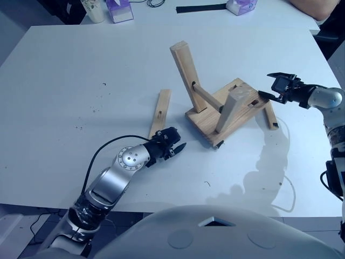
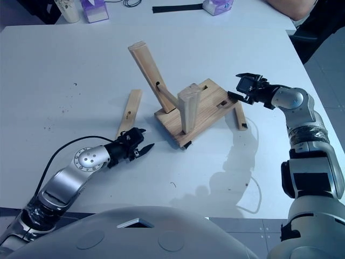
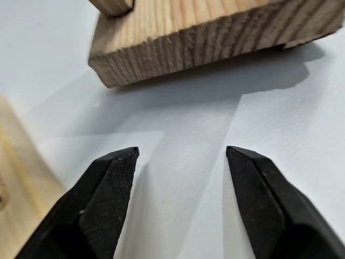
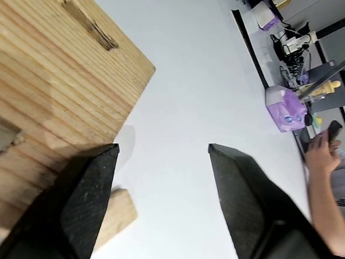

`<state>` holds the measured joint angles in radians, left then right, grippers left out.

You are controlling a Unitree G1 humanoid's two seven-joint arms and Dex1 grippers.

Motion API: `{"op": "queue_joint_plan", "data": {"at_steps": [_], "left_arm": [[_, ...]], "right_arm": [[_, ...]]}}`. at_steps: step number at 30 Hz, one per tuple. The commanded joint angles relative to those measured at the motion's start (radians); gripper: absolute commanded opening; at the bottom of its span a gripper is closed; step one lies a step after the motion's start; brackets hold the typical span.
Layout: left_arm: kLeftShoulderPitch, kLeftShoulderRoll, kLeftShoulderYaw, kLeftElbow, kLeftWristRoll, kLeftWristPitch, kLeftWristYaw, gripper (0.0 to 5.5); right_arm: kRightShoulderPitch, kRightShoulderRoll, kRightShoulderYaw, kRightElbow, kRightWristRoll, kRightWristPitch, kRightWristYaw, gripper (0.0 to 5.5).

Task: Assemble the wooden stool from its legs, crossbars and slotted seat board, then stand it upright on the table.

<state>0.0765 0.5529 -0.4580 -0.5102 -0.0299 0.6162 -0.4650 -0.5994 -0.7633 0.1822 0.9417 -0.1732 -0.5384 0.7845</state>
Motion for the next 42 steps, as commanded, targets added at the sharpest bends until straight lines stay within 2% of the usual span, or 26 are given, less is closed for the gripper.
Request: {"op": "queue_joint_plan", "data": {"at_steps": [1, 5, 8, 14, 18, 32, 36, 42], "left_arm": [[0.013, 0.024, 0.006, 0.006, 0.035, -0.012, -0.010, 3.02], [0.028, 0.026, 0.005, -0.012, 0.042, -0.011, -0.015, 3.02], [0.047, 0.038, 0.008, -0.018, 0.051, -0.014, -0.022, 3.02], [0.072, 0.045, 0.012, -0.013, 0.063, -0.014, -0.025, 3.02], [0.090, 0.047, 0.009, 0.003, 0.076, -0.024, -0.023, 3.02], [0.053, -0.040, -0.024, 0.084, 0.098, -0.017, -0.008, 3.02], [0.046, -0.055, -0.006, 0.116, 0.097, -0.024, -0.005, 3.02], [0.039, -0.064, 0.020, 0.155, 0.096, -0.039, 0.000, 3.02]], "right_arm": [[0.086, 0.003, -0.026, -0.146, 0.084, 0.100, 0.116, 3.07], [0.113, -0.025, -0.053, -0.246, 0.119, 0.168, 0.153, 3.07], [0.098, -0.054, -0.074, -0.232, 0.110, 0.181, 0.139, 3.07], [0.057, -0.112, -0.057, -0.117, 0.003, 0.095, 0.039, 3.07], [0.075, -0.101, -0.048, -0.111, -0.007, 0.054, 0.056, 3.07], [0.267, -0.062, -0.033, -0.398, 0.071, 0.101, 0.168, 3.07], [0.295, -0.058, -0.049, -0.479, 0.121, 0.161, 0.195, 3.07], [0.361, -0.042, -0.075, -0.722, 0.219, 0.313, 0.234, 3.07]]}}
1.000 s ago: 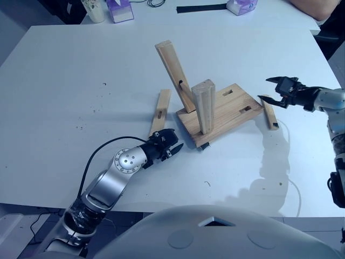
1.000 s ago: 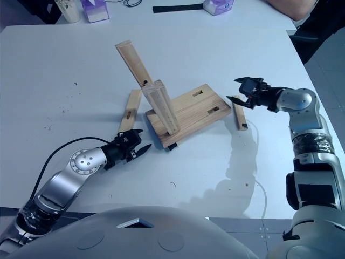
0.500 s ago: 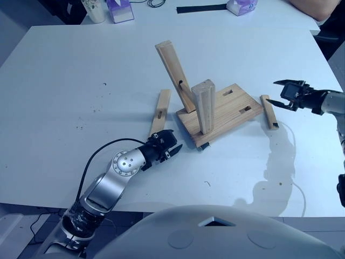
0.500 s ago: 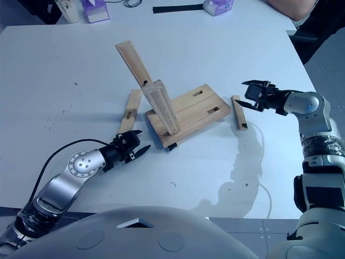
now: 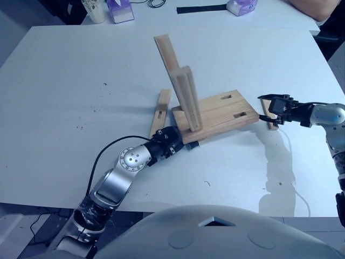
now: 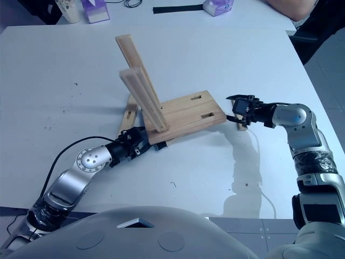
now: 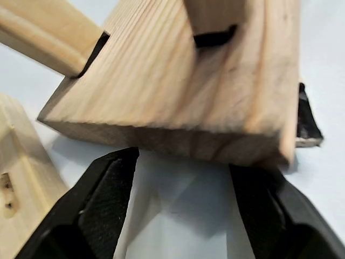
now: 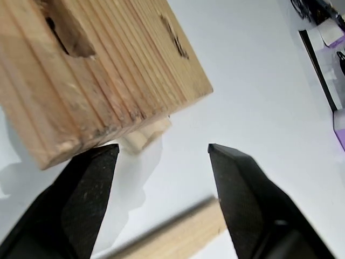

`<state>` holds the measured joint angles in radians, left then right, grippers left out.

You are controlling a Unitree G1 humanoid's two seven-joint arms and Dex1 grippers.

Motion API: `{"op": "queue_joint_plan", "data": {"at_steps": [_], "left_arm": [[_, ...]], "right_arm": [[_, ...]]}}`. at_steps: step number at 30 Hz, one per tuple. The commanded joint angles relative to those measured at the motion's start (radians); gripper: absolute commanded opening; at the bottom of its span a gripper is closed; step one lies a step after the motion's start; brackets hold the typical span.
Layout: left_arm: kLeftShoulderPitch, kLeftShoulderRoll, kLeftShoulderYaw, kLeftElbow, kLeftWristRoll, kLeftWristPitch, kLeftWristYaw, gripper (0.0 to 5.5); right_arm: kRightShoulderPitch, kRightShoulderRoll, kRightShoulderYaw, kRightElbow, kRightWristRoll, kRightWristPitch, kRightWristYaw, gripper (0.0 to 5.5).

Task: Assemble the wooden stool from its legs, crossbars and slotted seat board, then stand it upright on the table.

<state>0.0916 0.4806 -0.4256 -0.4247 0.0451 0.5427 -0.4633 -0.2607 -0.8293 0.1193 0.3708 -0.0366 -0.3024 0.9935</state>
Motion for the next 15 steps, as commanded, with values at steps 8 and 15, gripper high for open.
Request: {"op": "queue_joint_plan", "data": {"at_steps": [8, 15], "left_arm": [[0.009, 0.030, 0.002, 0.076, 0.023, 0.025, -0.023, 3.02], [0.028, 0.016, -0.062, -0.021, 0.016, 0.070, -0.040, 3.02]], "right_arm": [[0.152, 0.024, -0.008, -0.333, 0.042, 0.134, -0.020, 3.07], [0.083, 0.037, -0.015, -0.268, -0.026, 0.155, -0.087, 3.07]]}}
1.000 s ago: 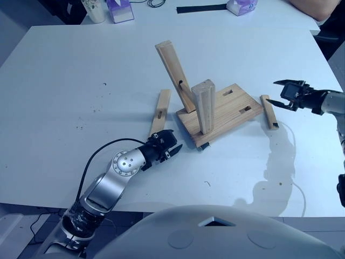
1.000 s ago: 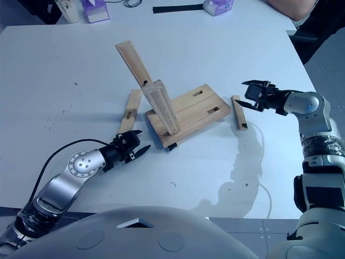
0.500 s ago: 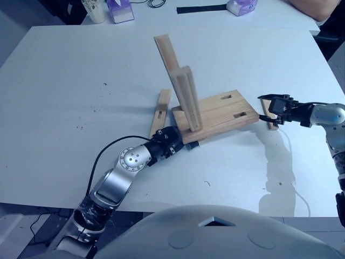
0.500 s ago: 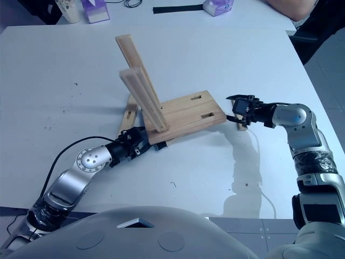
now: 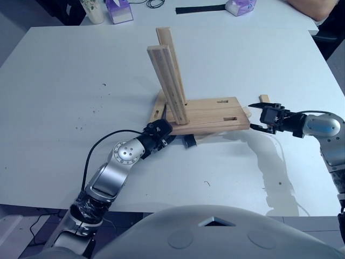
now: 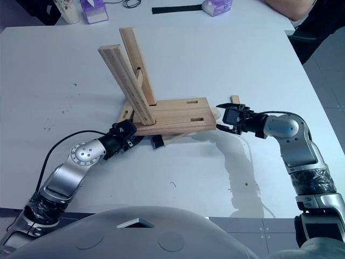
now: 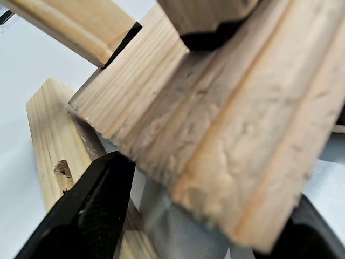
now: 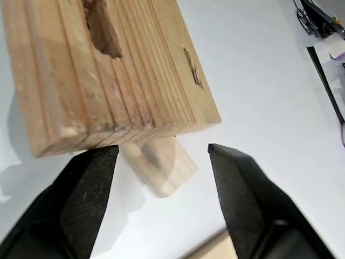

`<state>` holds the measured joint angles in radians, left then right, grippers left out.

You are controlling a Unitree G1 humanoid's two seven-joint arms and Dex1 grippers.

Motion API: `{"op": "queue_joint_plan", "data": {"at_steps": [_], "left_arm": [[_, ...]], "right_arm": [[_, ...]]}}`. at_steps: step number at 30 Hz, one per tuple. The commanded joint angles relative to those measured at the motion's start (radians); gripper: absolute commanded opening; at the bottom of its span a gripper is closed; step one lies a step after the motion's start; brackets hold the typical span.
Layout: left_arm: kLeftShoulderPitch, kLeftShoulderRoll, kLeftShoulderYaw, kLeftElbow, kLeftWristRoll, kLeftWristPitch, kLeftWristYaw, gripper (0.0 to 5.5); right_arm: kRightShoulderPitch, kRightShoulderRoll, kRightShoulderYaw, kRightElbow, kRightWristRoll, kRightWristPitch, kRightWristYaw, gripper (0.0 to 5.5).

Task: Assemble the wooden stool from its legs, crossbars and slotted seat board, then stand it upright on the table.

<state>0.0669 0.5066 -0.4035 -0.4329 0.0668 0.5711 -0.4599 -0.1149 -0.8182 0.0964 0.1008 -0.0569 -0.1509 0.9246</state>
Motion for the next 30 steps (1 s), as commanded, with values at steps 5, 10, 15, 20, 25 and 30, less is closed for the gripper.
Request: {"op": "queue_joint_plan", "data": {"at_steps": [5, 10, 15, 20, 25, 30], "left_arm": [[0.087, -0.028, -0.089, -0.016, -0.010, 0.070, -0.029, 3.02], [0.069, -0.068, -0.049, -0.026, -0.056, 0.134, -0.028, 3.02], [-0.026, -0.093, 0.062, 0.019, -0.125, 0.199, -0.040, 3.02], [-0.105, -0.094, 0.093, 0.127, -0.139, 0.200, -0.052, 3.02], [-0.142, -0.093, 0.081, 0.186, -0.126, 0.181, -0.055, 3.02], [-0.164, -0.062, 0.086, 0.228, -0.103, 0.146, -0.061, 3.02]], "right_arm": [[-0.101, 0.068, 0.035, -0.023, -0.002, 0.038, -0.021, 3.07], [-0.093, 0.102, 0.053, -0.044, -0.018, 0.057, -0.053, 3.07], [-0.063, 0.096, 0.051, -0.040, -0.040, 0.050, -0.085, 3.07], [-0.081, 0.111, 0.057, -0.014, -0.066, 0.050, -0.110, 3.07], [-0.077, 0.124, 0.081, 0.033, -0.104, 0.034, -0.139, 3.07], [-0.066, 0.092, 0.138, 0.134, -0.205, -0.055, -0.166, 3.07]]}}
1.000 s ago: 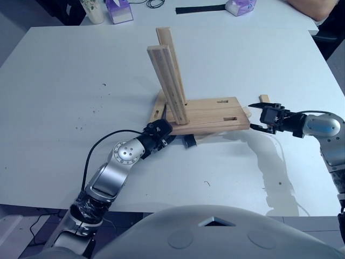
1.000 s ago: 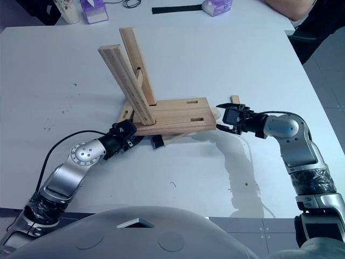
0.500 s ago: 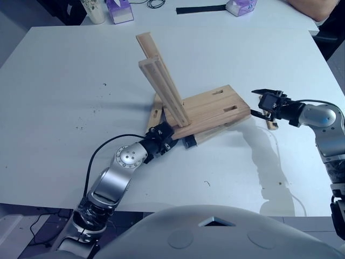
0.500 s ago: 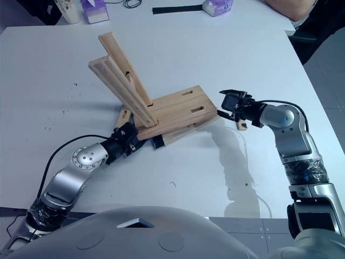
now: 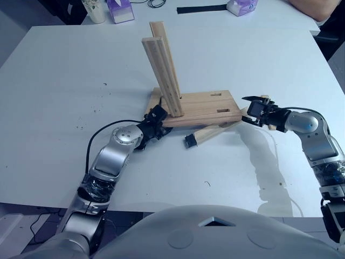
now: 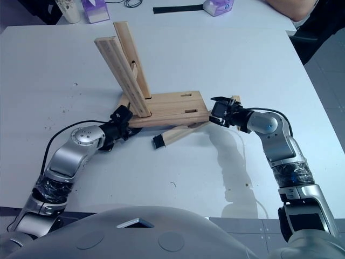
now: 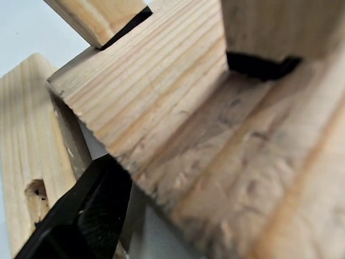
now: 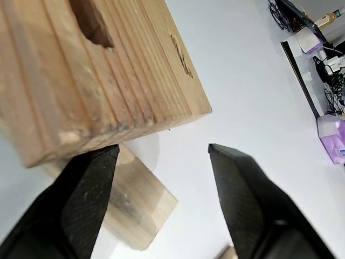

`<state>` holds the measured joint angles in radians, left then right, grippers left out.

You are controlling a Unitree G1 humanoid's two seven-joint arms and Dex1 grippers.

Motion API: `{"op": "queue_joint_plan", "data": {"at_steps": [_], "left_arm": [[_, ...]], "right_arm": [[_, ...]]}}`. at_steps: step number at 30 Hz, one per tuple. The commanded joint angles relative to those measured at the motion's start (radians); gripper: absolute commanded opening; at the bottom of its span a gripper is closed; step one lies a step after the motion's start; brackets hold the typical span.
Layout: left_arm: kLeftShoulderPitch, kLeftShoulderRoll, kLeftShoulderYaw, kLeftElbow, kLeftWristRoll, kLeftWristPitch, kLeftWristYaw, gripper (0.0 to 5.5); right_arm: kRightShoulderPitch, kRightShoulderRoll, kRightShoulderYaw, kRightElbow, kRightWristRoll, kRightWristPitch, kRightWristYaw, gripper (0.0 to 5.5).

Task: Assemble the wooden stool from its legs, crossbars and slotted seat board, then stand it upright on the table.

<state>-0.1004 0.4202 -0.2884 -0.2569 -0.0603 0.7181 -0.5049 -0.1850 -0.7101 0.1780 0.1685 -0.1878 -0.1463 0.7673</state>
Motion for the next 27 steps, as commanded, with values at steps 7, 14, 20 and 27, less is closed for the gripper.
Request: {"op": "queue_joint_plan", "data": {"at_steps": [7, 14, 20, 27], "left_arm": [[-0.020, 0.067, 0.019, 0.097, 0.024, -0.038, -0.019, 3.02], [-0.015, 0.081, 0.062, 0.123, 0.024, -0.058, -0.008, 3.02], [-0.002, 0.092, 0.052, 0.119, 0.025, -0.063, -0.024, 3.02], [0.186, 0.190, 0.001, -0.132, -0.019, -0.024, -0.111, 3.02]], "right_arm": [[0.008, -0.150, 0.097, 0.188, -0.177, -0.227, -0.026, 3.07], [-0.161, -0.232, 0.141, 0.390, -0.279, -0.467, -0.097, 3.07], [-0.218, -0.283, 0.150, 0.468, -0.263, -0.654, -0.095, 3.07], [-0.261, -0.235, 0.090, 0.421, -0.079, -0.610, -0.006, 3.07]]}}
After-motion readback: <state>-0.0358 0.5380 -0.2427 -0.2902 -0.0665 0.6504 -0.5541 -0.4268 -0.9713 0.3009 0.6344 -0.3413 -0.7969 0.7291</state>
